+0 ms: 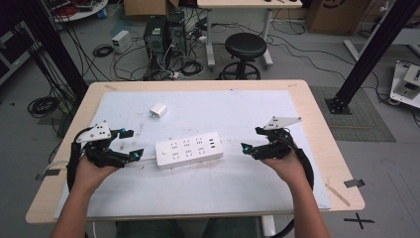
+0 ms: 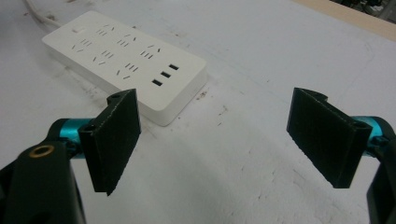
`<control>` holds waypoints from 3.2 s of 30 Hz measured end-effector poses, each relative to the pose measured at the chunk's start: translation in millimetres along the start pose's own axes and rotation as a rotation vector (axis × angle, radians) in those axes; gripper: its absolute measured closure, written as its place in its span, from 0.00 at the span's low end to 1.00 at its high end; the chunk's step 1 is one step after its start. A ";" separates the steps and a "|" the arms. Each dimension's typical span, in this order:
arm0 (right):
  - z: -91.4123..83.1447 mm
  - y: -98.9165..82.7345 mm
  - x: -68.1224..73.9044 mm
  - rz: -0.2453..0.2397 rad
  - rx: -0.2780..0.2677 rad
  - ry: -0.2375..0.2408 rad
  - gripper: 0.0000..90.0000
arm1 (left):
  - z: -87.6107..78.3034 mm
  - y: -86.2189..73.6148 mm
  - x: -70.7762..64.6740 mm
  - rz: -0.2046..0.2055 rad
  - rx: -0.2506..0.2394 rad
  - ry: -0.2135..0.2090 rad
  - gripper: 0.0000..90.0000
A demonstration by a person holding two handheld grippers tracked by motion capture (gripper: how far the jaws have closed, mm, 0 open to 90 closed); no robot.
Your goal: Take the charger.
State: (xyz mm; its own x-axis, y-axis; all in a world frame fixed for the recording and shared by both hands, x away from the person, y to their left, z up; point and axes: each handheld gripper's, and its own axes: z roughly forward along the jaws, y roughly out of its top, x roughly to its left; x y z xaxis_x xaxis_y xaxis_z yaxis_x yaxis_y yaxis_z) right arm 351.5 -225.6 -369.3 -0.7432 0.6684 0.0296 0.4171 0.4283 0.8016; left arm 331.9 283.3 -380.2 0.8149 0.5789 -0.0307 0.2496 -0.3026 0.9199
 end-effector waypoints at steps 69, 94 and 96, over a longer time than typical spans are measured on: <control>7.9 -6.1 12.8 0.020 0.090 -0.026 0.20 | 162.9 17.4 142.1 -0.232 0.358 0.324 0.22; 12.3 -7.8 11.9 0.023 0.103 -0.024 0.20 | 172.4 11.8 138.5 -0.196 0.389 0.322 0.45; 12.2 -7.9 11.8 0.023 0.102 -0.023 0.20 | 172.2 12.0 138.6 -0.195 0.390 0.322 0.47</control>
State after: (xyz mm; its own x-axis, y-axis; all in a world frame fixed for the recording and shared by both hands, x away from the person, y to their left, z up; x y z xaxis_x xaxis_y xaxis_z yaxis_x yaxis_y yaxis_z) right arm 345.8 -213.6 -382.6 -0.7209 0.6922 0.0328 0.4860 0.4712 0.7360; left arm 537.9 229.4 -440.8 0.5474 0.8369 -0.0086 0.6062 -0.3894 0.6934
